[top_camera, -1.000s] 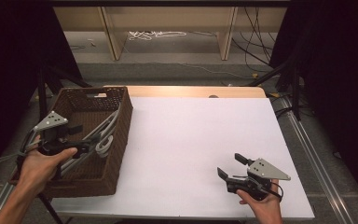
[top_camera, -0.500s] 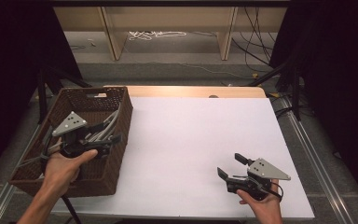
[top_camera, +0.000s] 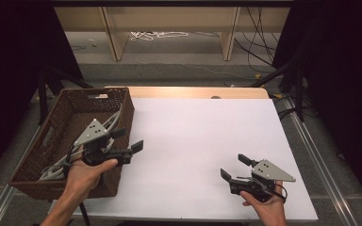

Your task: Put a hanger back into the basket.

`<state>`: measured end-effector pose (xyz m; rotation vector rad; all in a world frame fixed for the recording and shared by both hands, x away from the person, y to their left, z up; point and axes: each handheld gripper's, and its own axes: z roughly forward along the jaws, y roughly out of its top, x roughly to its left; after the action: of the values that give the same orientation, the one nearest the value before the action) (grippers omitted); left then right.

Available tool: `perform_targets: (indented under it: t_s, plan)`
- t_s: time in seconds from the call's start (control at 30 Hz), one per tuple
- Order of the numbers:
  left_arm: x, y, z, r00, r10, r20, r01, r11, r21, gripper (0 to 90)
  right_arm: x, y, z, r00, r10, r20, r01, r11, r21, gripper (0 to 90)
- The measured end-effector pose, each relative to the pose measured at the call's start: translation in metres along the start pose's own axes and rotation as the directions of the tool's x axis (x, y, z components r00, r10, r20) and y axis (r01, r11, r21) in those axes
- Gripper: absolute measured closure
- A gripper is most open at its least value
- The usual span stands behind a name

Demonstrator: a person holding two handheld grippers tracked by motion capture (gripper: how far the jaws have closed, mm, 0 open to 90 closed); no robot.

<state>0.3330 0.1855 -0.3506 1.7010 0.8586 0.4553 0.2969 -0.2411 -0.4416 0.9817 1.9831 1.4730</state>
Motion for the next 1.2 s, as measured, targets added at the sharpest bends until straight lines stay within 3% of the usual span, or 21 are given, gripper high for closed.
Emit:
perform_targets:
  t_s: [0.27, 0.37, 0.4, 0.5, 0.53, 0.7, 0.73, 0.77, 0.83, 0.87, 1.0, 1.2]
  plan:
    - [-0.013, -0.008, 0.011, 0.9991, -0.007, 0.041, 0.008, 0.9995, -0.03, 19.2, 0.0, 0.001, 0.0, 0.9999, -0.01, 0.0, 0.01, 1.0, -0.003, 17.9]
    - [-0.017, -0.013, 0.016, 0.9987, -0.011, 0.051, 0.012, 0.9994, -0.032, 19.0, 0.001, 0.0, 0.002, 0.9999, -0.008, -0.011, 0.007, 1.0, -0.03, 17.2]
    - [-0.017, -0.013, 0.017, 0.9985, 0.003, 0.055, -0.001, 0.9996, -0.029, 18.9, 0.001, 0.0, 0.002, 0.9999, -0.008, -0.011, 0.008, 1.0, -0.03, 17.0]
    - [-0.019, -0.016, 0.02, 0.9986, -0.018, 0.049, 0.02, 0.9993, -0.03, 18.9, 0.002, 0.001, 0.001, 0.9999, -0.01, -0.012, 0.01, 1.0, -0.027, 16.7]
    - [-0.018, -0.017, 0.021, 0.9986, -0.002, 0.052, 0.004, 0.9994, -0.033, 18.9, 0.002, 0.001, 0.001, 0.9998, -0.013, -0.012, 0.012, 0.999, -0.039, 16.7]
    - [-0.022, -0.023, 0.022, 0.999, -0.015, 0.043, 0.017, 0.999, -0.042, 18.9, 0.004, 0.002, 0.001, 0.9998, -0.016, -0.015, 0.016, 1.0, -0.019, 16.4]
    - [-0.022, -0.024, 0.023, 0.9987, 0.007, 0.051, -0.005, 0.9988, -0.048, 18.8, 0.004, 0.001, 0.002, 0.9997, -0.017, -0.015, 0.017, 1.0, -0.023, 16.4]
    - [-0.024, -0.025, 0.024, 0.9985, -0.001, 0.055, 0.003, 0.9989, -0.046, 18.8, 0.004, 0.001, 0.001, 0.9997, -0.016, -0.015, 0.016, 1.0, -0.018, 16.4]
    - [-0.026, -0.028, 0.026, 0.9978, 0.021, 0.062, -0.019, 0.9988, -0.044, 18.3, 0.004, 0.002, 0.001, 0.9997, -0.018, -0.015, 0.018, 1.0, -0.021, 16.4]
    - [-0.027, -0.029, 0.027, 0.9975, 0.022, 0.067, -0.019, 0.9988, -0.044, 18.4, 0.006, 0.002, 0.0, 0.9998, -0.006, -0.021, 0.006, 1.0, -0.003, 16.4]
    - [-0.03, -0.037, 0.031, 0.9971, 0.024, 0.072, -0.02, 0.9986, -0.05, 17.8, 0.006, 0.002, 0.002, 0.9994, -0.026, -0.023, 0.025, 0.999, -0.023, 16.4]
    - [-0.03, -0.049, 0.035, 0.9967, 0.032, 0.075, -0.028, 0.9984, -0.049, 17.2, 0.007, 0.002, 0.001, 0.9996, -0.012, -0.026, 0.012, 1.0, -0.011, 16.3]
